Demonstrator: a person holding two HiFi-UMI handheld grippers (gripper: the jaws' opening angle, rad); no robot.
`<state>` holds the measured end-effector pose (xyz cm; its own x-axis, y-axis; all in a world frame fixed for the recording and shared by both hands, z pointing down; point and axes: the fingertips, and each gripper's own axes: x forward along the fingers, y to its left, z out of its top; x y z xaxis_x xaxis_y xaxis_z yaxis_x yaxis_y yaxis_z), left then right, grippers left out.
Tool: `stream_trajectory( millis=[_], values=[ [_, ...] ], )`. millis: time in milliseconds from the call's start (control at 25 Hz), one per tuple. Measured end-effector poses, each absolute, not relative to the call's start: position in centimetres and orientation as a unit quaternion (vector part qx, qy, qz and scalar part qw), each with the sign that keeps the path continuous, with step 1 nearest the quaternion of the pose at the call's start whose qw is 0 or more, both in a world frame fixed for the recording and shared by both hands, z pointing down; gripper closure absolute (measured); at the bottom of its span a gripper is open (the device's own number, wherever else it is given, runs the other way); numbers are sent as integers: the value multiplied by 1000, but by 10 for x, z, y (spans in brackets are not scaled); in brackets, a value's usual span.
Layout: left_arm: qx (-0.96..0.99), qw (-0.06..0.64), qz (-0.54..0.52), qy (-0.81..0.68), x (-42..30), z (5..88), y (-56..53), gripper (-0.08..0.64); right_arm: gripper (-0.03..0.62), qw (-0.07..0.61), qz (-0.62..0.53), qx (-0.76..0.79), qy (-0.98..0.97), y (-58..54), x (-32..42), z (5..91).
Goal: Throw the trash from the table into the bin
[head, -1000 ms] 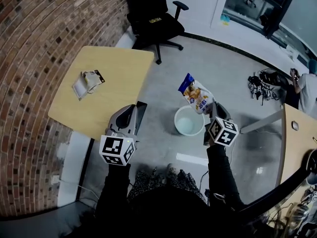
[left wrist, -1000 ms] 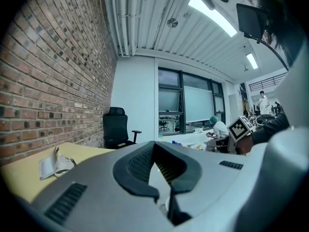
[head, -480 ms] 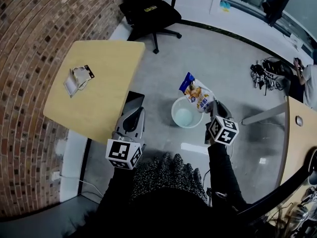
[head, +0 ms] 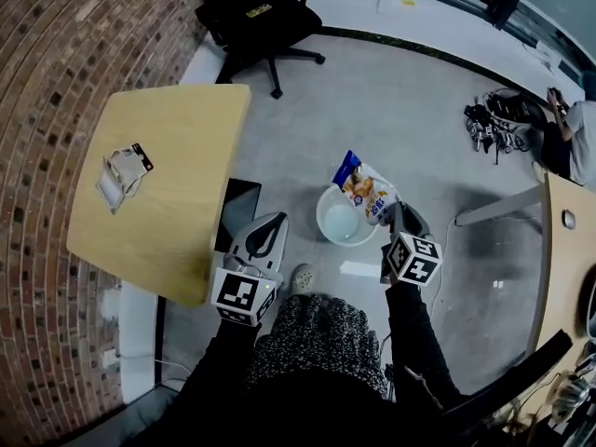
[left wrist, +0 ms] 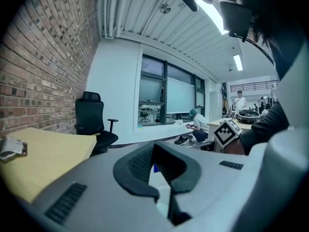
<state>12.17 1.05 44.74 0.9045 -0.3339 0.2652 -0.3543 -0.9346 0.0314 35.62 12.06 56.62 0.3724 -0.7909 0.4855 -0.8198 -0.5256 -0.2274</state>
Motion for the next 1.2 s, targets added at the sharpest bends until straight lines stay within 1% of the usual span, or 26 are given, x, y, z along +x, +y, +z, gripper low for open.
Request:
stream_trajectory(
  millis=[240, 600, 880, 1080, 1200],
  values=[
    [984, 33, 128, -122, 168, 491, -8, 552, 571, 23, 300, 832, -467, 110, 362, 619],
    [978, 79, 171, -90, 203, 588, -28, 554, 571, 34, 347, 834, -427, 116, 362, 705],
    [976, 97, 181, -74, 229, 640, -41, 554, 571, 46, 368, 832, -412, 113, 368, 753],
    [974, 72, 211, -39, 245, 675, -40, 554, 571, 53, 386, 832, -394, 115, 373, 791],
    [972, 79, 216, -38, 248, 693, -41, 554, 571, 57, 402, 833, -376, 118, 374, 819]
  ],
)
